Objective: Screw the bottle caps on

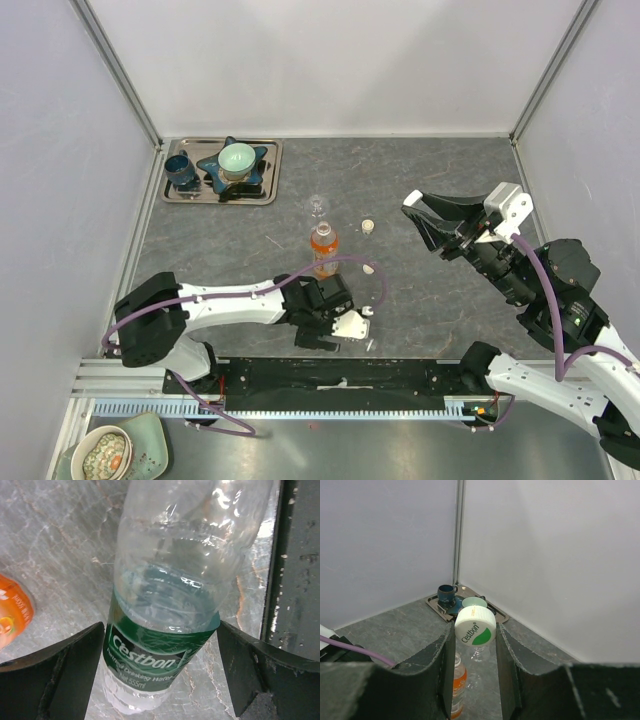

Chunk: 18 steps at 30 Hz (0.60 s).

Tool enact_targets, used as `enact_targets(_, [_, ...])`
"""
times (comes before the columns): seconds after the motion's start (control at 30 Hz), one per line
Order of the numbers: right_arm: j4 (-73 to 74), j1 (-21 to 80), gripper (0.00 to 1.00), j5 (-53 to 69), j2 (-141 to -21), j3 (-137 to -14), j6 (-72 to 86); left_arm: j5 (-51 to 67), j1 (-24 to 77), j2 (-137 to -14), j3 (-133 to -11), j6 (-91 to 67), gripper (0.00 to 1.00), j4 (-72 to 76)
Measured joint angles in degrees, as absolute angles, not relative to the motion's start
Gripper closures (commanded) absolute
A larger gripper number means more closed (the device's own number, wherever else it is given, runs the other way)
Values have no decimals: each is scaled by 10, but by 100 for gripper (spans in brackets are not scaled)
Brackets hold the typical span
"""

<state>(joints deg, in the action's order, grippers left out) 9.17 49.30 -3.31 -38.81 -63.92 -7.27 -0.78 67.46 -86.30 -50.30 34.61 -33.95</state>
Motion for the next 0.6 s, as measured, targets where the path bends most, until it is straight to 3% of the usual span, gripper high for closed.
enact_targets(0.27, [92,493,66,-33,-389,-639,-73,34,675,-862,-475,352,2,-329])
enact_targets(0.6, [93,493,68,-33,-389,-639,-72,43,675,-847,-453,348,34,-326])
